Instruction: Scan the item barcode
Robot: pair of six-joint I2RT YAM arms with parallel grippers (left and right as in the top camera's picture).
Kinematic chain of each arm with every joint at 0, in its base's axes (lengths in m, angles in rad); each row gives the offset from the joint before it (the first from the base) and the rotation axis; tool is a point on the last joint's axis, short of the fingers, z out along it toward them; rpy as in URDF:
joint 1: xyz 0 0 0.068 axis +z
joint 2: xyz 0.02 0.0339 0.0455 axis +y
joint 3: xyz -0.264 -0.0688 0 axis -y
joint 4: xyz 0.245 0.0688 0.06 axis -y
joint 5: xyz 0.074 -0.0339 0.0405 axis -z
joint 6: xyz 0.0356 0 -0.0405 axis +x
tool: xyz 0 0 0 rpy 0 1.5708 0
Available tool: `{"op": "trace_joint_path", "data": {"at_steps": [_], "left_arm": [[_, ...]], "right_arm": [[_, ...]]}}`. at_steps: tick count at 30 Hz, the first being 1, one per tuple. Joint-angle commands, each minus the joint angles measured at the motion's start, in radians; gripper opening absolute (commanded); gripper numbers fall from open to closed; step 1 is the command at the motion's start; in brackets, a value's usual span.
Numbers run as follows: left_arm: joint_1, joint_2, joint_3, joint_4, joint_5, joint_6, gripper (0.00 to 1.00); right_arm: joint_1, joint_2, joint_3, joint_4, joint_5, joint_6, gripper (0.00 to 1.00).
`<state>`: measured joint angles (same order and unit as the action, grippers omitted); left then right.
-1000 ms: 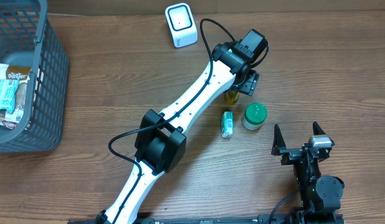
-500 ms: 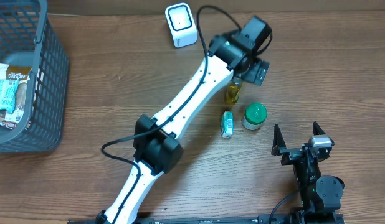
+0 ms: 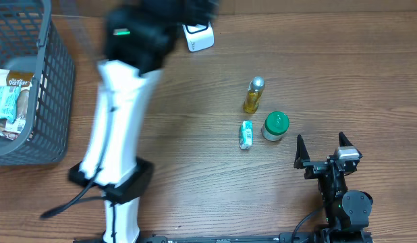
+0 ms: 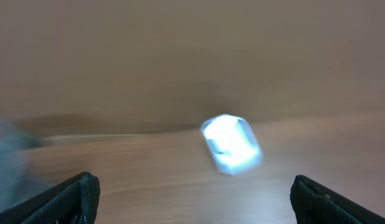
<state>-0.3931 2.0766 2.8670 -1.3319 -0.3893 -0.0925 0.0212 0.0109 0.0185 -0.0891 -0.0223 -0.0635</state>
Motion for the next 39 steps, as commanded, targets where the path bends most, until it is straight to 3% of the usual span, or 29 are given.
{"op": "trace_joint_path", "data": {"at_steps": [1, 10, 20, 29, 39], "left_arm": [[0.147, -0.072, 0.014, -0.02, -0.138, 0.064, 1.0], [0.554, -0.085, -0.027, -0.129, -0.092, 0.063, 1.0], [0.939, -0.085, -0.258, -0.065, 0.1, 0.07, 1.0], [1.112, -0.054, -0.636, 0.122, 0.237, 0.234, 1.0], [1.099, 0.01, -0.793, 0.267, 0.292, 0.404, 1.0]], "right_arm": [[0.006, -0.006, -0.011, 0.007, -0.002, -0.003, 1.0], [0.006, -0.006, -0.011, 0.007, -0.002, -0.003, 1.0], [0.006, -0.006, -0.011, 0.007, -0.002, -0.003, 1.0], [0.006, -0.006, -0.011, 0.007, -0.002, -0.003, 1.0], [0.006, -0.006, -0.011, 0.007, -0.002, -0.003, 1.0]]}}
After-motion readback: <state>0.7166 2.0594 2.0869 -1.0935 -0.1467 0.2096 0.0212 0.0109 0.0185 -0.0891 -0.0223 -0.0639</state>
